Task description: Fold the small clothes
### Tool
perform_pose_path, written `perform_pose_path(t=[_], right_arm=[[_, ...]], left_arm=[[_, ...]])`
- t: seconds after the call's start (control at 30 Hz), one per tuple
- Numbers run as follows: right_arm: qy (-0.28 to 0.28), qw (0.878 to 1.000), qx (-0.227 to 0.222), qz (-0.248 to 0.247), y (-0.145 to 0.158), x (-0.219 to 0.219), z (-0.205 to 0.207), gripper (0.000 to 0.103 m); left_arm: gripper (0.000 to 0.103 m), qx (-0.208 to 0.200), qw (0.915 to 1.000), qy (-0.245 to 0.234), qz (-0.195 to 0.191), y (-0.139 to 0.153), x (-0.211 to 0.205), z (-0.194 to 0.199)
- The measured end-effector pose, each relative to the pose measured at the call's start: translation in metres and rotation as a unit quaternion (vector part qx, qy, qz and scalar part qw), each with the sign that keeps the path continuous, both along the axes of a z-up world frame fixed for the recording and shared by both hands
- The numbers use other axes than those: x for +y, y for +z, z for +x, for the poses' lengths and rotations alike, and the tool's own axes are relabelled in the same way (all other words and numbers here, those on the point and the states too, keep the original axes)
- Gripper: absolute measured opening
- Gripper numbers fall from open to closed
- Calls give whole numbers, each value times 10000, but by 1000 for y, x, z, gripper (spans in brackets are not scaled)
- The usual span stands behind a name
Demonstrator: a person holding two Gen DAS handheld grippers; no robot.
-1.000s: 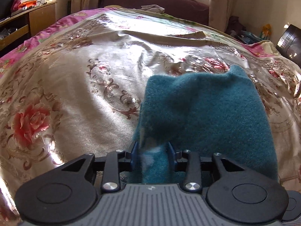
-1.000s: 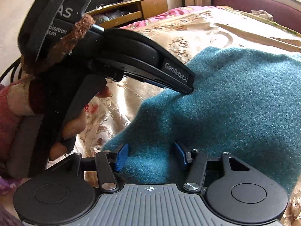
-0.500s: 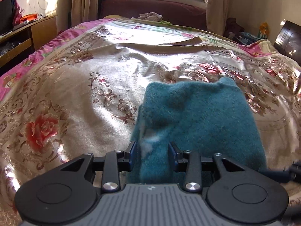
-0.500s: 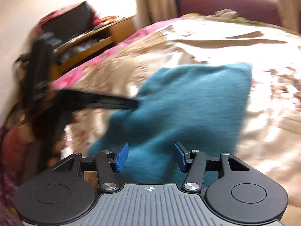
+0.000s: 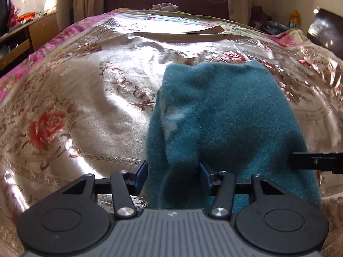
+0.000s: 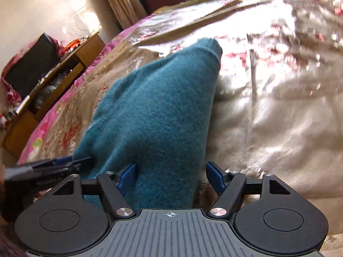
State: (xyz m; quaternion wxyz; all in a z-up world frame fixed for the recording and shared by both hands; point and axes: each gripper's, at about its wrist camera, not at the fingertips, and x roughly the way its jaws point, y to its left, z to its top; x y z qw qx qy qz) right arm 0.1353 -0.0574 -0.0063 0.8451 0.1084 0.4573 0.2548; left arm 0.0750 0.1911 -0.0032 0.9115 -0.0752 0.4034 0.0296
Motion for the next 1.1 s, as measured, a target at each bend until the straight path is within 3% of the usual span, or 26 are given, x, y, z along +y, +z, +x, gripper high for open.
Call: perform_pose_path(t=[0.07, 0.17, 0.27, 0.4, 0.43, 0.57, 0.73, 0.83, 0.87, 0.93, 1.0, 1.1], right_arm=[[-54, 9996, 166, 213, -3, -5, 2, 73], [-12, 9991, 134, 409, -1, -9, 5, 73], [99, 9981, 148, 590, -4, -7, 13, 81], [73, 9981, 288, 545, -16, 7, 24, 95], [109, 9985, 276, 461, -18, 11, 24, 95], [136, 9972, 399, 623, -19, 3, 25, 94], [242, 9955, 534, 747, -27, 3, 25, 94], [165, 9955, 595, 723, -31, 13, 29, 93], [135, 9952, 632, 734, -30, 12, 29, 91], [108, 9942, 705, 803, -26, 4, 28, 76], [88, 9928, 763, 924, -21, -6, 26, 70], [-65, 9944, 658, 819, -14, -23, 22, 68]], left_arm=[[56, -63, 9997, 16, -250, 2, 8, -5], [56, -86, 9995, -68, -304, 4, 13, -9], [60, -27, 9990, -29, -456, 0, 16, -3], [89, 82, 9985, 122, -523, -15, 18, 8], [89, 85, 9982, 149, -568, -16, 20, 8], [88, 39, 9968, 150, -779, -13, 29, 0], [75, 55, 9956, -157, -925, -19, 17, 5], [73, 91, 9957, -200, -898, -18, 8, 9], [71, 101, 9951, -213, -955, -17, 7, 9], [69, 122, 9925, -248, -1190, -16, 4, 10], [69, 142, 9927, -347, -1145, -14, -8, 13], [69, 98, 9927, -625, -1027, -12, -34, 23]])
